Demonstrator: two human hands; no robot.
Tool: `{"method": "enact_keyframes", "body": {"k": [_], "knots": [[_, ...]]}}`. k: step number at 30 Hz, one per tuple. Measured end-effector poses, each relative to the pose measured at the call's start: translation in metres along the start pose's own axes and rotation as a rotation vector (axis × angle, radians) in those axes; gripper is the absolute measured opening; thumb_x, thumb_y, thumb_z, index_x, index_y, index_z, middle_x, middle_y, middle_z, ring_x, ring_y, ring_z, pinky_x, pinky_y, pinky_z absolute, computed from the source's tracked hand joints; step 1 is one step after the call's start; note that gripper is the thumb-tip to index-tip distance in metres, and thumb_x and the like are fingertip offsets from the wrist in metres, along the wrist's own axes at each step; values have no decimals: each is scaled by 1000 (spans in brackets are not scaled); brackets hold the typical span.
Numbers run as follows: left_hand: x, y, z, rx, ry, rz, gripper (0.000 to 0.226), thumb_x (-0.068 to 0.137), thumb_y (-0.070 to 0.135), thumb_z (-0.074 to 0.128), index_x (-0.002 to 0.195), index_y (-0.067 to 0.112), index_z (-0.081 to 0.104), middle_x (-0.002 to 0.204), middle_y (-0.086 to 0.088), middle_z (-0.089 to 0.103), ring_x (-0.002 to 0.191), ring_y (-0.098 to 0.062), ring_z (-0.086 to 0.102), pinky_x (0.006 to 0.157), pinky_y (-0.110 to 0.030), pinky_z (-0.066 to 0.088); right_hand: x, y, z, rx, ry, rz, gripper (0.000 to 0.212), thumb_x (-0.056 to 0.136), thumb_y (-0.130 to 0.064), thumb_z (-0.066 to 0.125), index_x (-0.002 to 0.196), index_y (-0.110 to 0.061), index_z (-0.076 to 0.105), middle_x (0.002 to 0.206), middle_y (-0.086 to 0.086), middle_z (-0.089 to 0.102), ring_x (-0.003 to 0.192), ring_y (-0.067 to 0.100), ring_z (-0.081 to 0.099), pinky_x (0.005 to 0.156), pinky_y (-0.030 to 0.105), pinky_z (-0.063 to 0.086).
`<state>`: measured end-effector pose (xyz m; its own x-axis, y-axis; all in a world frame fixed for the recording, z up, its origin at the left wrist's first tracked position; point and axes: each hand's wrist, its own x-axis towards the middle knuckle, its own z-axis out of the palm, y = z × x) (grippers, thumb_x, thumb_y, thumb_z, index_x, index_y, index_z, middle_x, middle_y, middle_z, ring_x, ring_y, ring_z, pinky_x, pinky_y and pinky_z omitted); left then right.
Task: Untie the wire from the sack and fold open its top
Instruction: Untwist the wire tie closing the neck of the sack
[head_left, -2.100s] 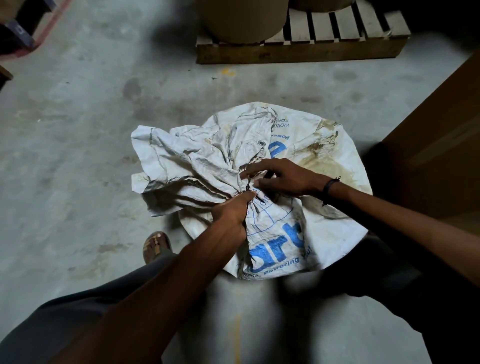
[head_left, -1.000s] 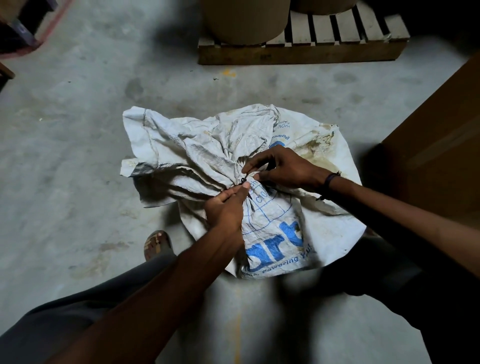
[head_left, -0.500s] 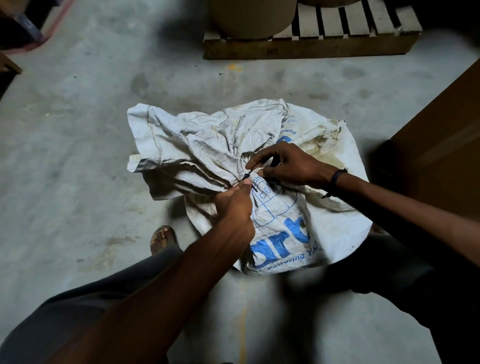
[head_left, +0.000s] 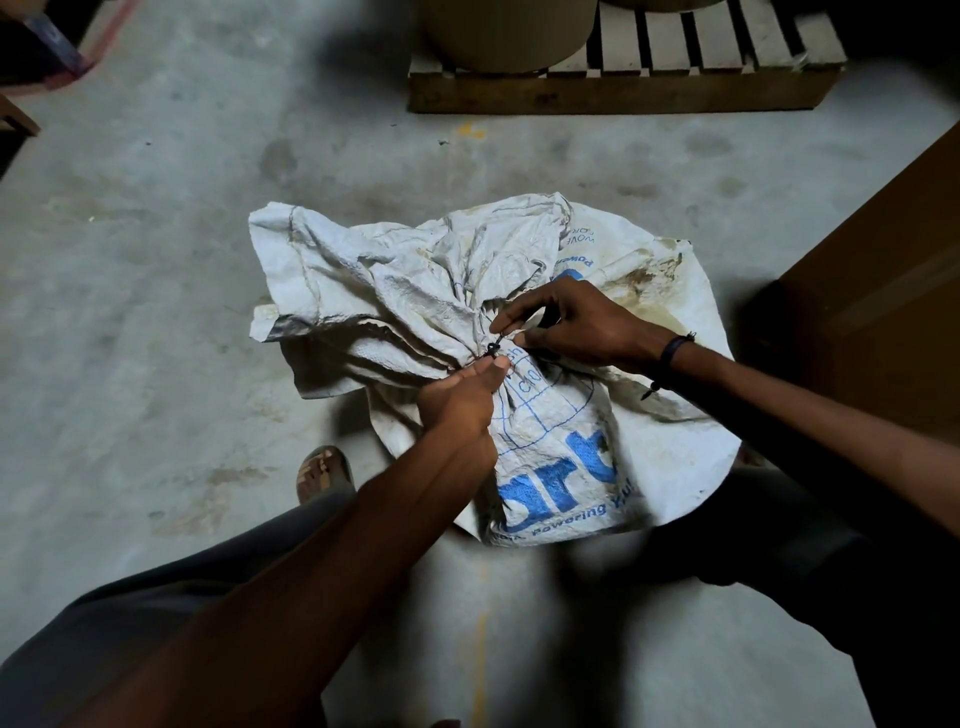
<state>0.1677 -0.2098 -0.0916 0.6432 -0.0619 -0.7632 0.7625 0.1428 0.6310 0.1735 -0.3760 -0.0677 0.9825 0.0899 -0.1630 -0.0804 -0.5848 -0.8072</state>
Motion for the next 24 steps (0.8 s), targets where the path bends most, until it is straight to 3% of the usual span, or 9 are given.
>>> {"method": "enact_keyframes", "body": {"k": [3,6,9,11,14,17,19,22,24], "knots": [[3,0,-3,14,-7,12,36,95,4,71,129,-6,66,130,-25,69,126,-38,65,115,-52,47,2,-1,-2,-8,-21,-13,29,90,5,69,113,-10,79,113,5,79,72,-22,62,69,3,47],[2,1,-5,58,-19,34,24,95,9,72,118,2,72,126,-22,72,112,-31,70,108,-46,53,2,-4,-3,-57,-51,-48,30,90,5,68,114,-10,79,113,3,78,76,-23,62,69,2,46],[2,1,-4,-3,34,73,25,89,4,78,112,-4,74,118,-25,74,115,-37,71,109,-51,53,0,-7,-3,-75,-60,-62,32,90,5,67,114,-11,79,113,3,77,95,-4,69,81,21,58],[2,-1,-2,16,100,131,12,84,1,82,94,-1,76,107,-25,77,111,-41,73,105,-53,56,0,-8,-2,-82,-65,-71,31,91,3,66,115,-12,78,113,4,76,103,10,71,84,29,58],[1,-4,-5,84,113,192,12,81,6,87,80,8,76,97,-23,79,105,-42,75,100,-54,58,0,-9,-2,-102,-56,-123,24,96,-3,64,114,-13,78,111,6,77,77,-4,66,67,6,44],[-1,-4,-8,145,115,249,13,79,10,89,76,12,76,91,-20,79,100,-39,77,97,-54,60,2,-10,-1,-125,-43,-165,18,98,-9,66,112,-12,77,101,2,78,75,4,65,66,5,40],[-2,-4,-8,173,126,268,13,79,10,89,75,12,76,89,-19,79,96,-37,78,96,-53,61,3,-11,0,-169,-50,-184,17,96,-12,70,111,-11,78,92,-4,75,74,-3,63,68,4,40],[-3,-2,-9,175,129,277,14,79,8,88,74,13,76,89,-21,79,97,-40,77,95,-55,61,6,-11,1,-183,-48,-186,19,93,-15,76,111,-10,80,100,2,78,84,4,69,70,3,41],[-4,1,-10,173,108,282,11,80,7,87,78,10,76,92,-24,79,99,-42,76,96,-57,59,7,-10,2,-170,-13,-190,18,91,-19,79,107,-13,82,104,3,78,91,12,71,73,12,45]]}}
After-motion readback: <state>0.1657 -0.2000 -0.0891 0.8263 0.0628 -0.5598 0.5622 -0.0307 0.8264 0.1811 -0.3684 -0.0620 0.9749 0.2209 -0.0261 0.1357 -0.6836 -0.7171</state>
